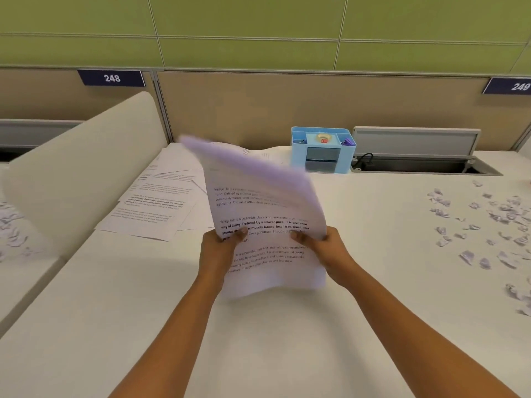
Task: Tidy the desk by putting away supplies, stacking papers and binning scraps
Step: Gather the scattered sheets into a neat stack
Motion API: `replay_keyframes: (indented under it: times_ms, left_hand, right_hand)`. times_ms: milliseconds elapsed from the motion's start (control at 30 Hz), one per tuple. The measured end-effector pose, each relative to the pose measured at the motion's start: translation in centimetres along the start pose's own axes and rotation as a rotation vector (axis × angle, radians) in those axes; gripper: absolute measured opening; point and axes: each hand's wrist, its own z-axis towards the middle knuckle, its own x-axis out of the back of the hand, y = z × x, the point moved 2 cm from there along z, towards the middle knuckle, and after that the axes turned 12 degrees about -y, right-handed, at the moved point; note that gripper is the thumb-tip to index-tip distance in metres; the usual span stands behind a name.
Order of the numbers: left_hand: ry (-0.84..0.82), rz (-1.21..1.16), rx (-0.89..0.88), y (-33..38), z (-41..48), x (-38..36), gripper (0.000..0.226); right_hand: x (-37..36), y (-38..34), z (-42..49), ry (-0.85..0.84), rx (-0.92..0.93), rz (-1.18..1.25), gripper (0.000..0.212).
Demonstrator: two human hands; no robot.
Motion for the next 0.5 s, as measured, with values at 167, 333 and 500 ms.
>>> replay_keyframes:
  times_ms: [167, 333, 500]
  left_hand:
    - [0.036, 0.029, -0.089, 0.3, 0.3, 1.0, 0.01]
    - [0.028, -0.064, -0.142, 0.7, 0.4, 1.5, 0.016]
    - [-0.009, -0.082, -0.111, -0.6, 0.5, 2.4, 0.014]
  right_hand:
    - [-0.9, -0.3, 1.0, 0.025, 0.008, 0.047, 0.012]
    - [-1.7, -1.1, 1.6, 0.076, 0.085, 0.066, 0.021]
    - [-2.7, 0.2, 1.5, 0.067, 0.039, 0.062, 0.02]
